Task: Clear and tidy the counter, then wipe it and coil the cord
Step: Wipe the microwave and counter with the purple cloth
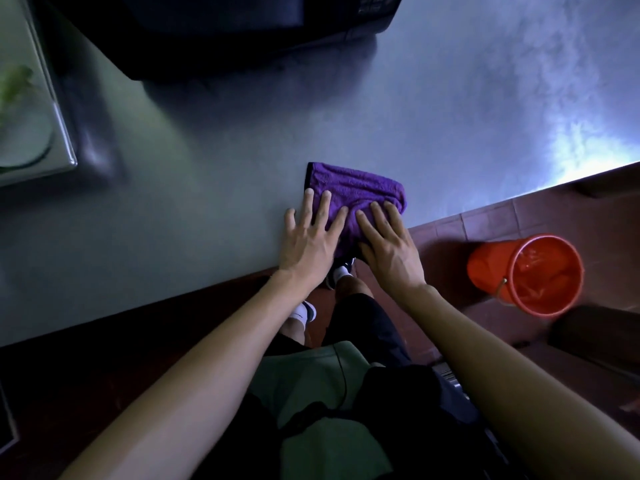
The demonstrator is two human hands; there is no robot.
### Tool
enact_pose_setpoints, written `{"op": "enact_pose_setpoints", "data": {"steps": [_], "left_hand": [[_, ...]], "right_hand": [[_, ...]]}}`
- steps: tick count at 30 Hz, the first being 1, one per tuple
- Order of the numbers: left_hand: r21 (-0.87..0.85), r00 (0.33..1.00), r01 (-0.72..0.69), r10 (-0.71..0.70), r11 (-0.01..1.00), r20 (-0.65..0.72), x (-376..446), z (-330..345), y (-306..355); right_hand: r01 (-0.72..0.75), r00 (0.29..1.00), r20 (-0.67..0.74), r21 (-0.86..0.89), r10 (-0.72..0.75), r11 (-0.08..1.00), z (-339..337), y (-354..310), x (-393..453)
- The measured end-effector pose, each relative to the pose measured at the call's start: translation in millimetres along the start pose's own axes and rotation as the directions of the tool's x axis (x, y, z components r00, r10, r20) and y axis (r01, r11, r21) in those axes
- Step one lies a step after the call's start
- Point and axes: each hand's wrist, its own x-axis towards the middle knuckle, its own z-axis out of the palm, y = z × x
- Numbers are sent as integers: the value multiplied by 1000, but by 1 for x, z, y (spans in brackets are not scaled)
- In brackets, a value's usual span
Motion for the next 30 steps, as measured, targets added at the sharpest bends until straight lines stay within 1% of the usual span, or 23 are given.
{"op": "enact_pose_setpoints", "data": {"steps": [5, 12, 18, 24, 30], "left_hand": [[3, 1000, 14, -14, 1000, -5, 15, -7, -9], [21, 994, 103, -103, 994, -24, 80, -30, -42], [18, 986, 161, -160, 987, -41, 139, -53, -61], [2, 968, 245, -244, 970, -53, 193, -73, -79], [-86, 941, 323, -329, 943, -82, 214, -74, -89]], "right_hand": [[-41, 998, 49, 13, 40, 999, -7, -4, 22], [-39, 998, 60, 52, 36, 998, -13, 3, 102], [-15, 997, 77, 52, 11, 999, -27, 20, 173], [40, 995, 91, 34, -43, 999, -40, 35, 243], [71, 993, 95, 24, -73, 997, -42, 38, 280]]}}
